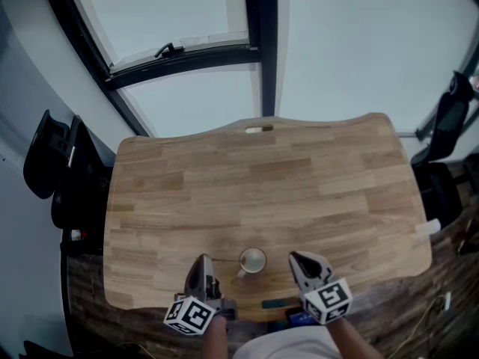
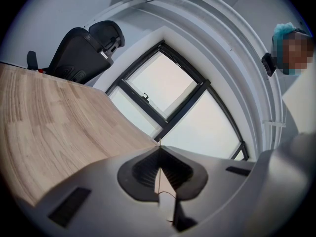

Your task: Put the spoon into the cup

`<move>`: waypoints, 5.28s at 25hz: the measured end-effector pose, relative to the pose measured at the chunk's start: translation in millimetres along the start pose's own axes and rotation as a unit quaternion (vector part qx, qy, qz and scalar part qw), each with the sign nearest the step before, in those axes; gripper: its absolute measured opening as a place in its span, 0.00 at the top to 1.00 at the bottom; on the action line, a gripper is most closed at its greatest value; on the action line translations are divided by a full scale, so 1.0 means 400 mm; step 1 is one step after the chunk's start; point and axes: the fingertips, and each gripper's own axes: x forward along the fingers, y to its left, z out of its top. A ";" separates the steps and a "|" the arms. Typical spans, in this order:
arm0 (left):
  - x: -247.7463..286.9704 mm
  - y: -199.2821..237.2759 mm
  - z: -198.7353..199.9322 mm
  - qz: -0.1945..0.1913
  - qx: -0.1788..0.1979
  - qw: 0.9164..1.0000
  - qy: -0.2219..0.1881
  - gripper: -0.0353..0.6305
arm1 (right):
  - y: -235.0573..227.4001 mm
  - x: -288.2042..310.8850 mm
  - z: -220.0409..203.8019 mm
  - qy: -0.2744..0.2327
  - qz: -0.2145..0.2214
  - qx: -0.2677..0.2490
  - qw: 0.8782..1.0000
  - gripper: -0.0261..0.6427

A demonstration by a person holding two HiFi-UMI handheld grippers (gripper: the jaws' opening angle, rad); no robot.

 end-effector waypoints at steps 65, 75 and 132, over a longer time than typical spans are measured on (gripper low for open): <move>0.038 -0.003 -0.062 -0.006 0.015 0.999 0.029 0.94 | -0.005 0.033 -0.008 0.005 -0.001 -0.006 1.000 0.97; 0.043 0.002 -0.074 -0.006 0.019 0.999 0.034 0.94 | -0.012 0.040 -0.015 0.008 -0.003 -0.006 1.000 0.97; 0.084 -0.012 -0.121 -0.015 0.026 0.999 0.043 0.94 | -0.046 0.060 -0.059 0.042 0.007 0.007 0.999 0.97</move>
